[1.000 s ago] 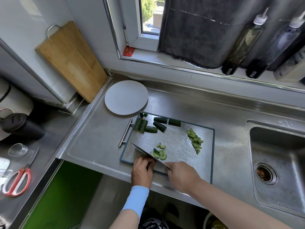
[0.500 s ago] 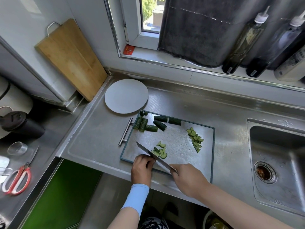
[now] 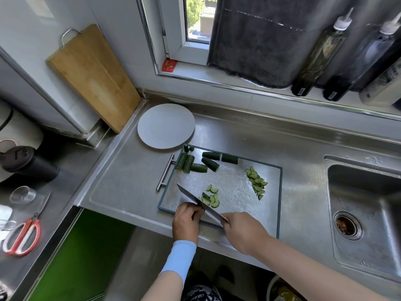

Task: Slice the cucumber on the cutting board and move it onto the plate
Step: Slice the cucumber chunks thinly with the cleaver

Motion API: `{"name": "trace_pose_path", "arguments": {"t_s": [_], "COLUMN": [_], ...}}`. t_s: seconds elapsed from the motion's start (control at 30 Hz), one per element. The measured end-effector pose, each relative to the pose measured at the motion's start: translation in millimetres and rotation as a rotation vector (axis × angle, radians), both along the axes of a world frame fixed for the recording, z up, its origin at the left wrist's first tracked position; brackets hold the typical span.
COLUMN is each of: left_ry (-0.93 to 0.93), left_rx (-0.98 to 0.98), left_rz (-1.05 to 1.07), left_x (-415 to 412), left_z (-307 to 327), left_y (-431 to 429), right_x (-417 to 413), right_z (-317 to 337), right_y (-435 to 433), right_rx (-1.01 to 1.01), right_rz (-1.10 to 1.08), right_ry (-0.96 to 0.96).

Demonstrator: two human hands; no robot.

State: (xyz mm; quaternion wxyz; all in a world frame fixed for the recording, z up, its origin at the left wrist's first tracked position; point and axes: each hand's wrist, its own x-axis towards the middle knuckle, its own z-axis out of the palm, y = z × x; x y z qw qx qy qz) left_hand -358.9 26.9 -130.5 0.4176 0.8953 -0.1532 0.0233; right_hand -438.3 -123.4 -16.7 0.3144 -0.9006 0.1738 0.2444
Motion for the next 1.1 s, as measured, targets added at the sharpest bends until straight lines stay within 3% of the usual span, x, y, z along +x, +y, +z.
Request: {"name": "trace_pose_path", "arguments": {"t_s": [0.57, 0.8, 1.1], "left_ry": [0.016, -0.022, 0.267], "left_rx": [0.030, 0.147, 0.204], "left_rz": [-0.005, -0.112, -0.166], "left_x": [-0.8, 3.6, 20.6], "left_z": [-0.5, 11.9, 37.5], "left_y": [0.4, -4.0, -36.2], "right_x": [24.5, 16.5, -6.3], "right_z": [-10.3, -12.7, 4.3], "right_y": [9.4, -8.1, -49.3], "right_rx": [-0.014, 0.089, -0.013], "right_rz": [-0.019, -0.204, -0.188], "right_ry": [0.059, 0.020, -0.076]}}
